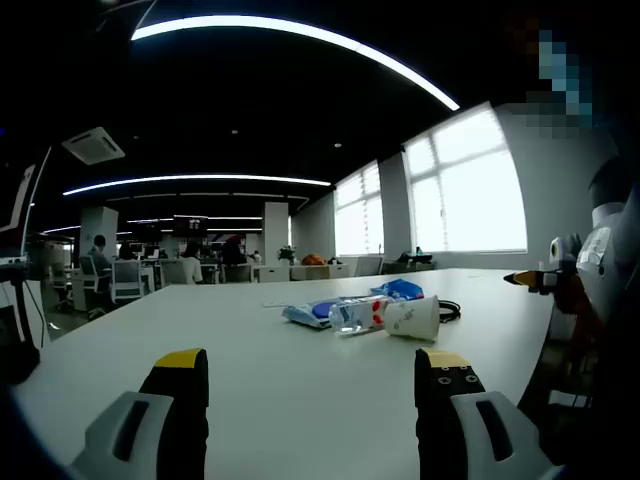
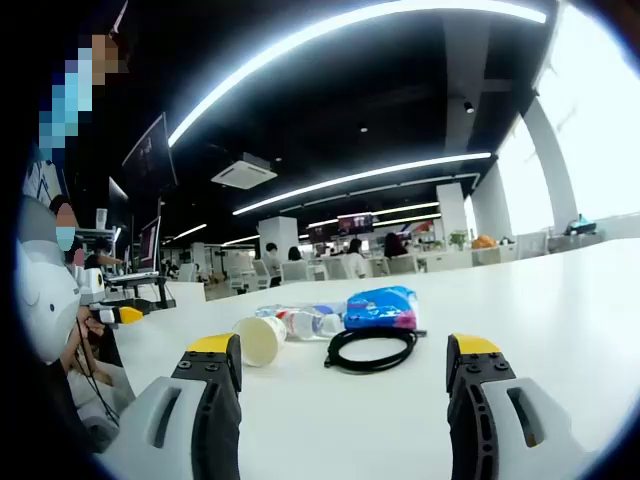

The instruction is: Arrange the tabletop items into an orderly group along one side of the table until the central work area is clear of visible clutter.

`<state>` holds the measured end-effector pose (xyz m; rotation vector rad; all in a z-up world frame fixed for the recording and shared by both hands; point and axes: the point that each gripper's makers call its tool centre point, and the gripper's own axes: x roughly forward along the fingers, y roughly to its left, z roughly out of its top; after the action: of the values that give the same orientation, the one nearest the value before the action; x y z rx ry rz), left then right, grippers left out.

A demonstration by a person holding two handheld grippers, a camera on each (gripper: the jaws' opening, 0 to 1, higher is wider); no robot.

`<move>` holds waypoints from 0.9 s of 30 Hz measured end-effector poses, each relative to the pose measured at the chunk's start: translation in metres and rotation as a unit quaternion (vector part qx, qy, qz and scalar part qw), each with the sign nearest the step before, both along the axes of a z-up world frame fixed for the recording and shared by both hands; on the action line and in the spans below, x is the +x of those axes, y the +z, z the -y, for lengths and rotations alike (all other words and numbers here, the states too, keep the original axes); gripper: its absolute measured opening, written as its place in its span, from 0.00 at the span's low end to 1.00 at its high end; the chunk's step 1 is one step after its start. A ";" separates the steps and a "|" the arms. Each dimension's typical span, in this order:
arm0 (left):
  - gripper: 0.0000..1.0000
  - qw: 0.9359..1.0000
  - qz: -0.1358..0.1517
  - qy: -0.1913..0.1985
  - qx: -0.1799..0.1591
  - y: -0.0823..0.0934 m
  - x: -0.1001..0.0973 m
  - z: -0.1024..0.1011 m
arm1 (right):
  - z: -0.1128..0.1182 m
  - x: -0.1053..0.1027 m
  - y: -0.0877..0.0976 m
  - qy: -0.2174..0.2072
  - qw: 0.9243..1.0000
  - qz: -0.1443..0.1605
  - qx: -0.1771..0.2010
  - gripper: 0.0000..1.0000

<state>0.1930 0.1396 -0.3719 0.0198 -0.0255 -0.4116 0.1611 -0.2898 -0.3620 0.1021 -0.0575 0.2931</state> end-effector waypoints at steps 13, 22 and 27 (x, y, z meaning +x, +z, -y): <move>0.84 1.000 0.007 0.000 0.014 0.000 0.000 0.001 | -0.006 -0.003 0.001 0.009 1.000 0.005 -0.016 0.80; 0.84 1.000 0.005 0.001 0.019 -0.001 -0.001 -0.001 | -0.005 -0.004 -0.001 0.008 1.000 0.002 -0.015 0.79; 0.84 1.000 0.006 0.002 0.031 0.000 -0.001 -0.001 | -0.005 -0.003 -0.001 0.008 1.000 0.003 -0.014 0.79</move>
<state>0.1919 0.1402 -0.3723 0.0828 -0.0247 -0.4092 0.1578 -0.2850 -0.3633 0.0746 -0.0584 0.3093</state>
